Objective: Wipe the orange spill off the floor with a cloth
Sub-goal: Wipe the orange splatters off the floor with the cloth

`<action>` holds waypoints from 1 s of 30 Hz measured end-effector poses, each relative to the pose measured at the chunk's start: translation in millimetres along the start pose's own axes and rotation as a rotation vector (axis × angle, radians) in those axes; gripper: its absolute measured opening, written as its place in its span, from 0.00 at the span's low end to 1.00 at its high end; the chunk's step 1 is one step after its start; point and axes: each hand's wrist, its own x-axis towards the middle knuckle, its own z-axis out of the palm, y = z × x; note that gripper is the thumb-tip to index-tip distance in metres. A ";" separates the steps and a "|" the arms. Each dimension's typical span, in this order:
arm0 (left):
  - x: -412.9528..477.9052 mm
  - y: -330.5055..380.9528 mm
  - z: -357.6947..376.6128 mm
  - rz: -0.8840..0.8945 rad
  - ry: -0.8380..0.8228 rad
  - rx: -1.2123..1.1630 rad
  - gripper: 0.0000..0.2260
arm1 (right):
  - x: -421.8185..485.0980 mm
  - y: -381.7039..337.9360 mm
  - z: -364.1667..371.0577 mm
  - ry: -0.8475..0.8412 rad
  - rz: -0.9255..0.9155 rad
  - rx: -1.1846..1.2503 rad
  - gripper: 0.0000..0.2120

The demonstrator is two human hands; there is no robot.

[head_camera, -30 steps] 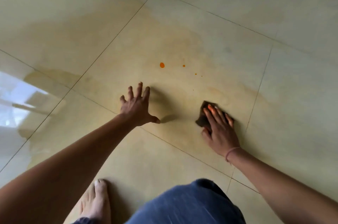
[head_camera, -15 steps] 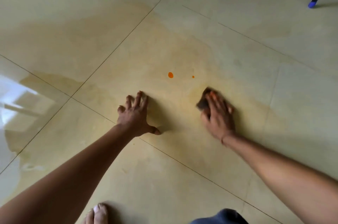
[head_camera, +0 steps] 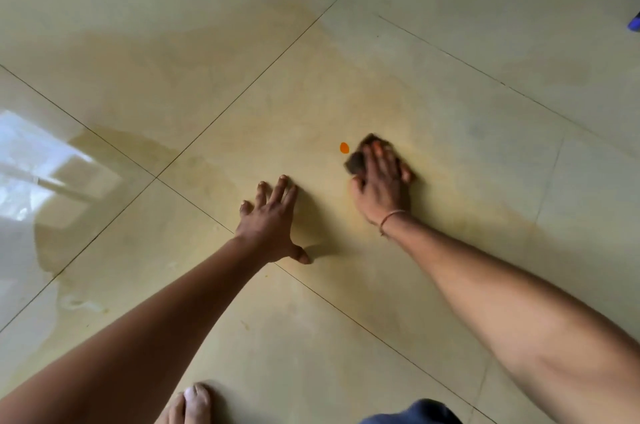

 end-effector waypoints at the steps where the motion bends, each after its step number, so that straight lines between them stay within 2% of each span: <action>1: -0.6 -0.4 0.0 0.000 0.000 -0.005 0.63 | -14.5 -10.4 6.2 -0.002 -0.105 -0.012 0.33; 3: -2.7 -0.4 -0.9 -0.001 -0.010 -0.014 0.63 | -65.6 0.4 6.7 -0.069 -0.348 -0.036 0.31; 5: -3.3 -0.5 -1.6 -0.010 -0.011 -0.029 0.63 | -88.7 31.2 -3.0 -0.102 -0.435 -0.022 0.32; 6: -2.9 0.3 -1.9 -0.014 -0.015 -0.035 0.63 | -74.9 43.6 -2.5 -0.059 -0.401 -0.010 0.31; 7: -2.4 1.2 -1.7 -0.018 -0.018 -0.043 0.64 | -50.2 45.5 -4.3 -0.038 -0.287 -0.011 0.32; 9: -0.5 1.6 0.3 -0.029 -0.011 -0.069 0.63 | 17.5 18.0 -3.2 0.005 -0.037 0.012 0.35; 10: -0.1 1.3 1.0 -0.035 -0.009 -0.080 0.63 | 40.1 -7.1 -1.2 0.008 -0.003 0.019 0.37; 11: 0.0 1.2 1.4 -0.038 -0.006 -0.090 0.63 | 48.0 -30.0 3.9 -0.017 -0.031 0.028 0.37; 13: -1.1 1.3 0.5 -0.037 -0.001 -0.108 0.62 | 22.8 -48.5 12.3 -0.068 -0.219 -0.010 0.34; 15: -2.4 0.8 0.4 -0.041 -0.002 -0.134 0.62 | -26.2 -18.7 13.8 -0.112 -0.463 -0.024 0.31; 16: -3.1 0.9 -0.6 -0.044 0.000 -0.141 0.63 | -34.4 1.3 7.5 -0.099 -0.510 -0.041 0.31; 17: -2.8 2.0 -1.4 -0.045 -0.002 -0.143 0.63 | -27.6 17.3 5.0 -0.083 -0.494 -0.039 0.31; 18: -2.7 3.1 -2.3 -0.047 -0.005 -0.146 0.63 | -13.3 21.9 0.4 -0.067 -0.388 -0.033 0.31; 20: -2.3 3.8 -1.2 -0.054 -0.004 -0.153 0.63 | 18.7 0.8 -2.3 -0.037 -0.145 -0.004 0.34; 21: -1.8 3.6 -1.5 -0.057 -0.003 -0.151 0.63 | 19.5 -18.0 1.6 -0.022 -0.113 0.000 0.34; 22: -2.0 3.7 -1.0 -0.062 -0.002 -0.153 0.63 | 7.4 -31.7 6.2 -0.012 -0.161 -0.002 0.33; 25: -2.2 4.1 -1.9 -0.059 0.004 -0.155 0.62 | -58.4 -15.6 12.4 -0.140 -0.523 -0.046 0.32; 27: -2.4 5.9 -3.2 -0.066 -0.002 -0.151 0.62 | -55.9 9.6 4.7 -0.136 -0.591 -0.049 0.32; 30: -1.8 7.3 -4.0 -0.079 -0.016 -0.141 0.63 | -11.2 -11.8 1.0 -0.065 -0.278 -0.017 0.31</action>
